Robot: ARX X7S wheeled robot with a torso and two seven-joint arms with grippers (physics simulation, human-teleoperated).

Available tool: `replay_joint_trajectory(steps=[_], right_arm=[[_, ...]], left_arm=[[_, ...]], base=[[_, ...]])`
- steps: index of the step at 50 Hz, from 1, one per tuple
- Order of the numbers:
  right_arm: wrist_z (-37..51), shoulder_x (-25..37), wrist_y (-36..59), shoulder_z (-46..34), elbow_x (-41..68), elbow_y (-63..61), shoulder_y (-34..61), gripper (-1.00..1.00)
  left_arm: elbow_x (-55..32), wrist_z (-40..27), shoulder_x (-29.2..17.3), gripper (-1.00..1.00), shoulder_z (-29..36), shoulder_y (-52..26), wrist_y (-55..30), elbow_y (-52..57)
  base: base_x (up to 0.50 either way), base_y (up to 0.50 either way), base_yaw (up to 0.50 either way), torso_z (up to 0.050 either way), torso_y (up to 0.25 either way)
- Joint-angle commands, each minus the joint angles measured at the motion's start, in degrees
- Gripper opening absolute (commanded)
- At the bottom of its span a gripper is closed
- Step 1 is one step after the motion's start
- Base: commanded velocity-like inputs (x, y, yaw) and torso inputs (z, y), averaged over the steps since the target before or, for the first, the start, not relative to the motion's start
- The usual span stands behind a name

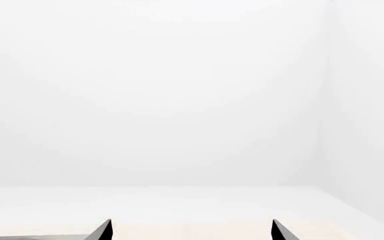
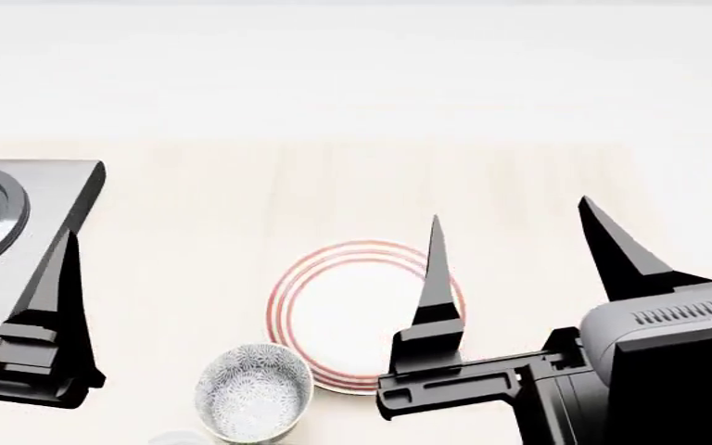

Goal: Pick the akita bowl between the plate and the ramekin and place it on the plate.

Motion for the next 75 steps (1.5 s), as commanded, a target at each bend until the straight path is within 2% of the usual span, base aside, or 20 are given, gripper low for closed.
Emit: replay_joint_trajectory(steps=[1,6,9,24,33,37,47,52,55,66,71,72,75], right_arm=[[1.2,0.2,-0.7,-1.7,-1.4,0.8,-0.7,1.00],[0.0,0.1,-1.3,-1.1,0.4,0.8,-1.1,1.00],[-0.4,1.2,-2.7,-3.0,-1.6,0.5,-1.6,1.00],[-0.4,1.2,-0.3,-1.8,2.1,0.7,-0.3,1.00],[3.1,1.5,2.2,-3.3,0.1,1.4,1.8,1.00],[3.1,3.6,6.4,-6.8,0.1,2.0,5.1,1.00],[2.6,4.7,19.0,-8.4,5.8,5.0,16.8,1.00],[1.2,6.2,21.7,-12.2,6.8,5.1,20.8,1.00],[-0.1,7.8,21.6,-17.4,5.5,6.5,23.3,1.00],[-1.8,7.7,24.4,-20.1,7.1,9.3,28.0,1.00],[-4.6,10.2,21.5,-28.0,3.6,13.3,32.4,1.00],[-6.8,11.4,21.0,-31.9,2.7,14.8,34.5,1.00],[-9.4,12.3,20.1,-37.2,1.3,16.3,37.8,1.00]], left_arm=[[-0.1,-0.4,-0.3,1.00,0.1,-0.1,0.2,-0.3],[-0.2,-0.5,-0.5,1.00,0.2,0.0,0.3,-0.3],[-0.3,-0.7,-0.5,1.00,0.1,0.0,0.4,-0.3],[-1.0,-1.3,-0.8,1.00,-0.2,0.0,0.3,-0.5],[-2.4,-2.6,-0.7,1.00,-1.5,-1.3,-1.6,-0.8],[-2.3,-3.3,-2.0,1.00,-1.4,-2.6,-3.7,-0.9],[-8.4,-5.7,-3.3,1.00,-5.7,-10.1,-13.7,-1.2],[-9.9,-5.7,-4.4,1.00,-5.1,-13.1,-16.7,-0.9],[-10.7,-5.3,-4.6,1.00,-4.4,-14.2,-18.1,-2.2],[-12.3,-5.6,-6.1,1.00,-4.3,-17.5,-21.2,-2.5],[-11.8,-6.1,-7.0,1.00,-3.9,-18.3,-21.5,-2.4],[-11.6,-6.4,-7.1,1.00,-3.9,-18.3,-21.7,-2.5],[-10.9,-6.7,-7.6,1.00,-3.6,-18.1,-21.4,-2.9]], base=[[0.00,0.00,0.00,0.000,0.000],[0.00,0.00,0.00,0.000,0.000],[0.48,0.00,0.00,0.000,0.000],[0.50,0.00,0.00,0.000,0.000],[0.25,0.00,0.00,0.000,0.000],[0.00,0.00,0.00,0.000,0.000],[0.00,0.00,0.00,0.000,0.000],[0.00,0.00,0.00,0.000,0.000],[0.00,0.00,0.00,0.000,0.000],[0.00,0.00,0.00,0.000,0.000],[0.00,0.00,0.00,0.000,0.000],[0.00,0.00,0.00,0.000,0.000],[0.00,0.00,0.00,0.000,0.000]])
